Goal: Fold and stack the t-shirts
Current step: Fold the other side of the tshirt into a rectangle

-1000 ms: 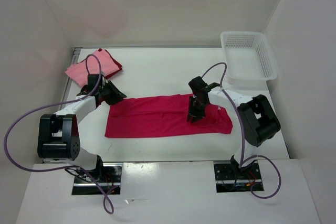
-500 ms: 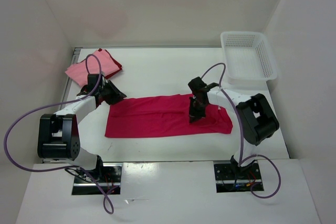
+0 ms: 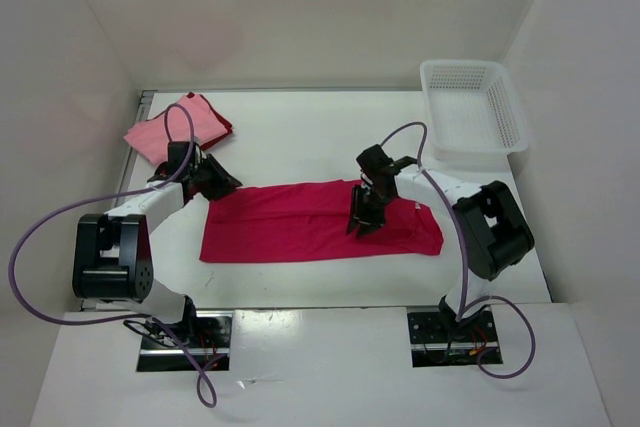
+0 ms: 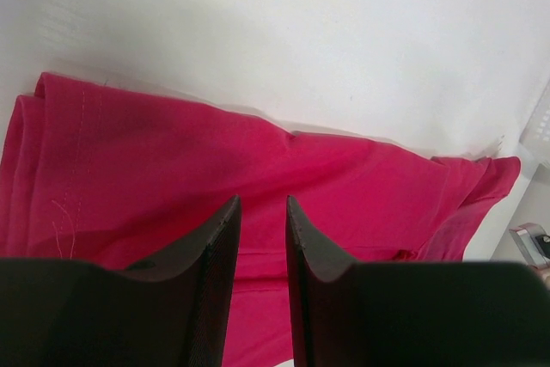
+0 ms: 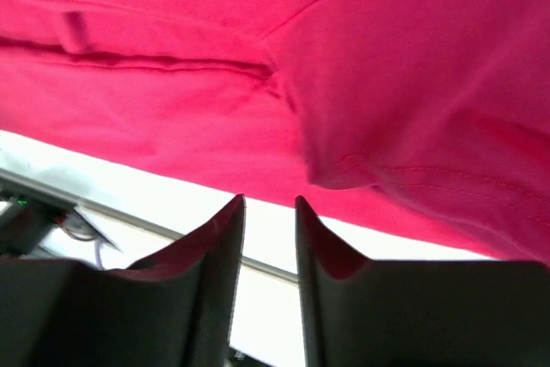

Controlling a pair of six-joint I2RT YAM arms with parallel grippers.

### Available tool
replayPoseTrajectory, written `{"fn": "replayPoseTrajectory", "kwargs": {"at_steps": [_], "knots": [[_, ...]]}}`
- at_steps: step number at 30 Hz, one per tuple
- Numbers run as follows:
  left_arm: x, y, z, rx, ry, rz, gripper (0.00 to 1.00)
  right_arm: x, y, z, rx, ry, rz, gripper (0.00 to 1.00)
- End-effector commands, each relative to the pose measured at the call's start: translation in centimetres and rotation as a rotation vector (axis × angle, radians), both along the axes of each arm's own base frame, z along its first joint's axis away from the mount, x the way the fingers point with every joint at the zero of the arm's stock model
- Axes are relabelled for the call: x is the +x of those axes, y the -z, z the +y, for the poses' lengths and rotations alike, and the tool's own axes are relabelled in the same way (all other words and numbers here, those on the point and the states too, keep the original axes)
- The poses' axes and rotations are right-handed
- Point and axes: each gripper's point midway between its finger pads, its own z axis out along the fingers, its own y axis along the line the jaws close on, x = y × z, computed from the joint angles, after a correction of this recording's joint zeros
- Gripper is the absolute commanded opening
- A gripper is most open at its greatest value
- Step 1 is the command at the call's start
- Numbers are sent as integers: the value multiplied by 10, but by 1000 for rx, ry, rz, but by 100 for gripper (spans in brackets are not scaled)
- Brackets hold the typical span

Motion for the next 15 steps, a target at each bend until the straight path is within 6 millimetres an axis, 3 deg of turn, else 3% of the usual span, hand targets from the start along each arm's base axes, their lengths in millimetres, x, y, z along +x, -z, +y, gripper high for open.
{"fn": "replayPoseTrajectory", "kwargs": {"at_steps": [1, 4, 5, 8, 9, 12, 13, 15], "knots": [[10, -8, -4, -8, 26, -42, 35, -4, -15, 12, 66, -13, -12, 40], [12, -12, -2, 11, 32, -56, 35, 5, -28, 9, 64, -14, -50, 42], [13, -15, -2, 11, 32, -58, 35, 8, -30, 2, 55, -9, -62, 35], [14, -19, -8, 58, 76, -67, 35, 43, -44, -27, 34, 88, -156, 17], [11, -15, -14, 77, 97, -53, 35, 57, -42, -44, 21, 147, -176, 8], [12, -2, -20, 68, 116, -15, 35, 76, -21, -81, -86, 262, -202, 0], [11, 3, -20, 59, 107, 3, 35, 80, -6, -94, -111, 306, -183, 0], [8, 18, -22, 36, 98, 50, 35, 81, 8, -102, -108, 371, -160, 0]]}}
